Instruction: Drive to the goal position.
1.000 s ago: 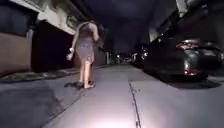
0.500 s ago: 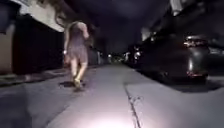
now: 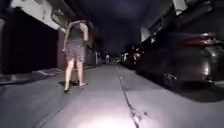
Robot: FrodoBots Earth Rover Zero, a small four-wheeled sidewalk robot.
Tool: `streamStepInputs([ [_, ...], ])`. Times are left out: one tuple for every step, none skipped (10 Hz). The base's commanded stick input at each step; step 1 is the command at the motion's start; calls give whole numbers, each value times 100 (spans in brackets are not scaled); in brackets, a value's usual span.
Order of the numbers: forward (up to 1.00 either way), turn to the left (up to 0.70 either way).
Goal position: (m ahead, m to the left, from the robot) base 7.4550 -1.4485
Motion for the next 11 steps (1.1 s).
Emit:
streamStepInputs([
  [100,0],
  [100,0],
  [100,0],
  [100,0],
  [100,0],
  [100,0],
  [100,0],
  [100,0],
  [100,0],
  [100,0],
  [100,0],
])
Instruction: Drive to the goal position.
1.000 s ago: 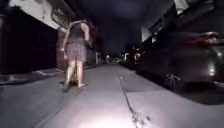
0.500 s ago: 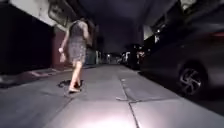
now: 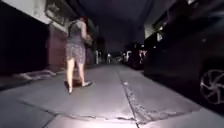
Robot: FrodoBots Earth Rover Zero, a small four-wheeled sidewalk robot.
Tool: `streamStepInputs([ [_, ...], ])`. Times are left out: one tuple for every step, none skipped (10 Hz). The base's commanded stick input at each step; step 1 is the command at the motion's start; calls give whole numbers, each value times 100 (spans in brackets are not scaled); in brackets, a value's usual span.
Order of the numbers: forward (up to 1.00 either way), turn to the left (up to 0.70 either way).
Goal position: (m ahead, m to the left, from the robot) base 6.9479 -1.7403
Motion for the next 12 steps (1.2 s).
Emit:
streamStepInputs([
  [100,0],
  [100,0],
  [100,0],
  [100,-40],
  [100,-36],
  [100,-23],
  [100,0],
  [100,0],
  [100,0],
  [100,0],
  [100,0],
  [100,0],
])
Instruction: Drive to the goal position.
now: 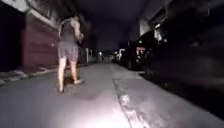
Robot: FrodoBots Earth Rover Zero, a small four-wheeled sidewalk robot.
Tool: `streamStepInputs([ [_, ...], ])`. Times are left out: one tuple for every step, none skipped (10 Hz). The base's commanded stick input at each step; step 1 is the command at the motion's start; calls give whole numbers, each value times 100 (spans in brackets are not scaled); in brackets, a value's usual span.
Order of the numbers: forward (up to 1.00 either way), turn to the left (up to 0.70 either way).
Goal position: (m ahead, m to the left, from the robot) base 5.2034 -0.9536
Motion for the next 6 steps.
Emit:
streamStepInputs([
  [100,0],
  [100,0],
  [100,0],
  [100,0],
  [100,0],
  [100,0],
])
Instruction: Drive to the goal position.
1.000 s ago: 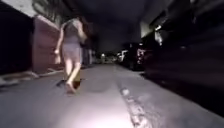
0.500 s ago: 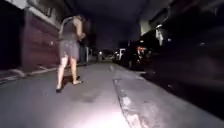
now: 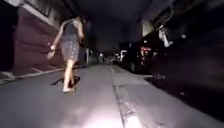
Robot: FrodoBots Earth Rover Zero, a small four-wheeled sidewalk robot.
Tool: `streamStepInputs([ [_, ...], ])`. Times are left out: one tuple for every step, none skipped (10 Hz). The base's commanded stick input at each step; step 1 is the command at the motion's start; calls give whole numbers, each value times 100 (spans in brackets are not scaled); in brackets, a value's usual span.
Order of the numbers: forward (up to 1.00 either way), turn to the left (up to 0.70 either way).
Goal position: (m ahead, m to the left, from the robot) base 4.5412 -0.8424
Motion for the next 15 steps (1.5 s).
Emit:
streamStepInputs([
  [100,0],
  [100,0],
  [100,0],
  [100,0],
  [100,0],
  [100,0],
  [100,0],
  [100,0],
  [100,0],
  [100,0],
  [100,0],
  [100,0],
  [100,0],
  [100,0],
  [100,0],
])
